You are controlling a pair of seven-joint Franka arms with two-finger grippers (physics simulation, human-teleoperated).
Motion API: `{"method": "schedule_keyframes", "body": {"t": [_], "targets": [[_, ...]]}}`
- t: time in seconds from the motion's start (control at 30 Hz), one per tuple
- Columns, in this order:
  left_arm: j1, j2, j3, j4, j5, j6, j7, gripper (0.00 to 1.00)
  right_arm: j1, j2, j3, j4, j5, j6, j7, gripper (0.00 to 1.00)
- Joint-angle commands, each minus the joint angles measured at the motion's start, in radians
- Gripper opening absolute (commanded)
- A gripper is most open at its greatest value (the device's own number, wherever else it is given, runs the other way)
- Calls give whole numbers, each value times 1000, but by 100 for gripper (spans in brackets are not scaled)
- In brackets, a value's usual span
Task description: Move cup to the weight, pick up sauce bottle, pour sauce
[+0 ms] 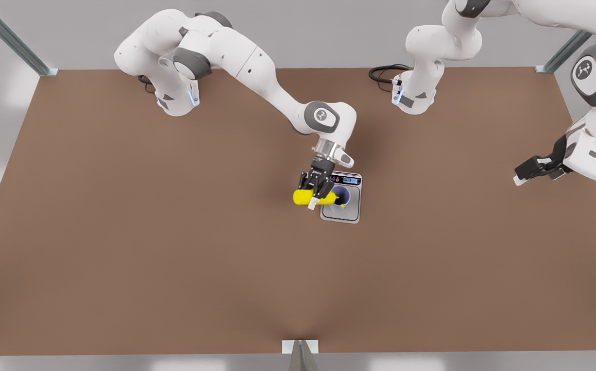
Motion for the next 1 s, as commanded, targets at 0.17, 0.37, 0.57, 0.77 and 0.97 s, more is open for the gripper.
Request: {"method": "schedule_keyframes", "body": {"t": [0.17,0.37,0.57,0.77,0.97], "targets": [[0,0,0,-1,3,-2,-3,100,-118,-66,3,-12,114,15,-14,55],[1,0,0,0,2,-2,2,100,-534,-125,207,-78,228,150,-138,55],[0,0,0,-1,0,-3,2,100,-787,-123,357,-83,354,181,-231,55],[1,-3,2,-1,2,-5,0,100,-884,-114,281,-17,992,205,-595,55],[1,0,3,-1,5,-3,-6,100,-933,-106,92,-49,1662,262,-1195,55]]}}
